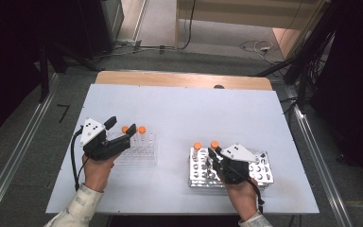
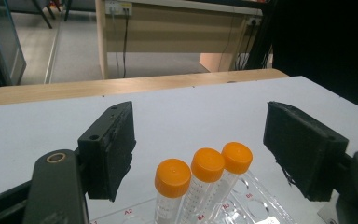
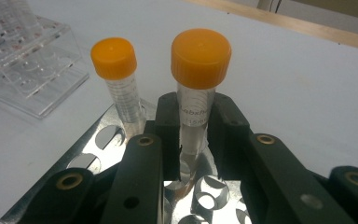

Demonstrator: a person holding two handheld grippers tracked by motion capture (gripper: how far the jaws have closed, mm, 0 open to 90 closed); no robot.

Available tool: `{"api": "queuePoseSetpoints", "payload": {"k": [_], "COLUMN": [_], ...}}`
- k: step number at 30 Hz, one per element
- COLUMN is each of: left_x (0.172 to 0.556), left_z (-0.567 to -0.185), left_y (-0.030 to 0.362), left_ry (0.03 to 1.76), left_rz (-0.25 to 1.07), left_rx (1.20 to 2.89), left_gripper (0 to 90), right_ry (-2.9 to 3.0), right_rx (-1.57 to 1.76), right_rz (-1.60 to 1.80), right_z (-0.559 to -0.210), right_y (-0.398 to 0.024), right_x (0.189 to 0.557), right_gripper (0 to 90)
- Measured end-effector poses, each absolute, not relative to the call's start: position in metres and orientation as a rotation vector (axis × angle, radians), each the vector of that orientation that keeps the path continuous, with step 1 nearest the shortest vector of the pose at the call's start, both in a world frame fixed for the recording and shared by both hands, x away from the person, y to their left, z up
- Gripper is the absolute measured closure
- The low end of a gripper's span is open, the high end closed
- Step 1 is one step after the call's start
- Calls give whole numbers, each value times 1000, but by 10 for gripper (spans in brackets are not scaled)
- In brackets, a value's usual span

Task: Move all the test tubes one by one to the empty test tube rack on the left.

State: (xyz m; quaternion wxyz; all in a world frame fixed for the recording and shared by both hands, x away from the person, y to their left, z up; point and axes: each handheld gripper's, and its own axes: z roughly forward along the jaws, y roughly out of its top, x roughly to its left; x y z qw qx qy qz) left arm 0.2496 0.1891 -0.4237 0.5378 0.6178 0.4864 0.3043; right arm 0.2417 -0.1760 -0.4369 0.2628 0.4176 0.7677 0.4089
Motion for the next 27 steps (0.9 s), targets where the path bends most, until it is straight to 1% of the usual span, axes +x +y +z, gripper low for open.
{"api": "queuePoseSetpoints", "payload": {"k": [19,27], "left_x": [244,239], "left_z": [-418,-414], "left_y": [185,179], "left_ry": [1124,1097], "left_rz": [721,714], "left_rx": [1466,1472], "left_gripper": [246,246], "right_ry": [2008,2031], "right_rx": [1027,998], "right_rz": [1178,1209], "right_z": [-398,-391], "right_y": [-184,-184], "right_x": [216,204], "right_gripper": [730,730]}}
